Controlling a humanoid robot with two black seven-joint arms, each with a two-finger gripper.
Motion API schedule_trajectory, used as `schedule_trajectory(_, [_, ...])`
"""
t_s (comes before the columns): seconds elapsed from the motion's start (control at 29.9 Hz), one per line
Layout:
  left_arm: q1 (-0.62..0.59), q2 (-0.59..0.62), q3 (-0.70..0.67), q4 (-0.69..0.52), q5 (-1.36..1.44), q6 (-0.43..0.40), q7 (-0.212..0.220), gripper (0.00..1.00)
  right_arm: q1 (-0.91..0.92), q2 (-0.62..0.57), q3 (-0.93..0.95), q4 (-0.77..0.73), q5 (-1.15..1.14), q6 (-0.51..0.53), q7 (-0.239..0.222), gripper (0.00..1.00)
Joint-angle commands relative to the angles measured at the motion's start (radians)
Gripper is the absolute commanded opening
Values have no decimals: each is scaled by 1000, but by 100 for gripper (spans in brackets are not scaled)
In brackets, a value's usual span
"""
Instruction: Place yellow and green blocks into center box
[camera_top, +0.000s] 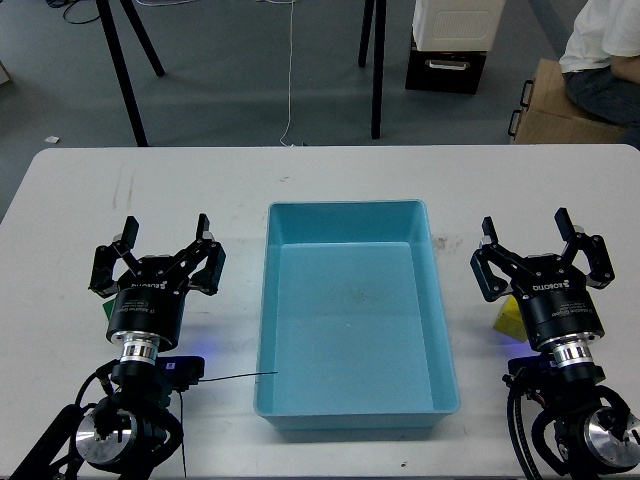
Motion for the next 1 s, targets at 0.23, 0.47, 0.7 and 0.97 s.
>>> schedule_trajectory(0.23, [2,2,12,0,3,-49,-3,100,-11,0,-2,4,0,13,1,99])
schedule_trajectory(0.47, [6,3,12,4,3,-76,-6,100,89,0,73,-34,-140,-34,2,99])
schedule_trajectory(0.7, [18,3,16,4,3,-86,-5,100,268,-121,136,-46,-590,-303,16,98])
schedule_trajectory(0.97, [22,2,16,4,3,-86,-5,100,581,-406,-110,-144,-798,-514,25,98])
